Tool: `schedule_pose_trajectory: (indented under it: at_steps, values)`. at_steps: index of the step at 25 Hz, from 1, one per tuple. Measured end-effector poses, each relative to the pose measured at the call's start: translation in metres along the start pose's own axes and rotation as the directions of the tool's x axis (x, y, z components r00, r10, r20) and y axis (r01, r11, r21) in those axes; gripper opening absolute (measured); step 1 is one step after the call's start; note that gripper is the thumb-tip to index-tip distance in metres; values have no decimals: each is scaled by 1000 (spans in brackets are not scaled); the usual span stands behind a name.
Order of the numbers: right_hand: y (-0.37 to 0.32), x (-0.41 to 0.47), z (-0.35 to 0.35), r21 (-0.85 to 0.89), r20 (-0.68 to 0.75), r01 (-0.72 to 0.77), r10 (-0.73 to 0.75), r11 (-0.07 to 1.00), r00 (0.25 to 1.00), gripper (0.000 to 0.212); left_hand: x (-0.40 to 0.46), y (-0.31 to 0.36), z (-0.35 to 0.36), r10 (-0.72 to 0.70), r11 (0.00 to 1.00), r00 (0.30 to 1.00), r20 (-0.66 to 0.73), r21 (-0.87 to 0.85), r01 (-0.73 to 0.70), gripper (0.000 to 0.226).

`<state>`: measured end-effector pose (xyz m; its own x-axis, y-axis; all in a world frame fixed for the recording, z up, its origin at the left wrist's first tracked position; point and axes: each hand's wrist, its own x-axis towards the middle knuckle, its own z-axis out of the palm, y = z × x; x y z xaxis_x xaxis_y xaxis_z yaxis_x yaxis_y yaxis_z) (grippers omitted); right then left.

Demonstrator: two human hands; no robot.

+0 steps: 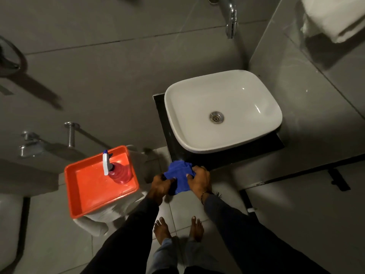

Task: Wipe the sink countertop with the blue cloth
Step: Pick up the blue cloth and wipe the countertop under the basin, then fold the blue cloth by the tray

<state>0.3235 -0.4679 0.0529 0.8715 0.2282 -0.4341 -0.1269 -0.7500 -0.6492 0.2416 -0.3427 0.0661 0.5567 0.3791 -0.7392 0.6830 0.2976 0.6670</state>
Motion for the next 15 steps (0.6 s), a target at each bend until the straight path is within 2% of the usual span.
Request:
schedule_pose_trajectory:
  at_steps: [3, 5, 10, 12, 15]
  values:
    - [-7, -7, 16, 46, 142, 46, -52, 998, 989, 17, -12, -11, -30, -43, 999, 997, -69, 14, 45, 16]
    - [-22, -13, 31, 35, 243, 50, -57, 998, 968, 22, -26, -22, -57, -69, 997, 993, -91, -43, 65, 12]
    - [-72, -43, 87, 106, 392, 33, -73, 994, 917, 28, -52, -45, -138, -111, 983, 991, -82, -158, 97, 28]
    - [-90, -53, 121, 128, 432, -37, -22, 991, 901, 32, -51, -51, -180, -130, 986, 986, -105, -118, 118, 30]
    - [-112, -63, 177, 180, 418, -183, 93, 966, 904, 38, -28, -57, -242, -118, 990, 978, -173, 51, 129, 25]
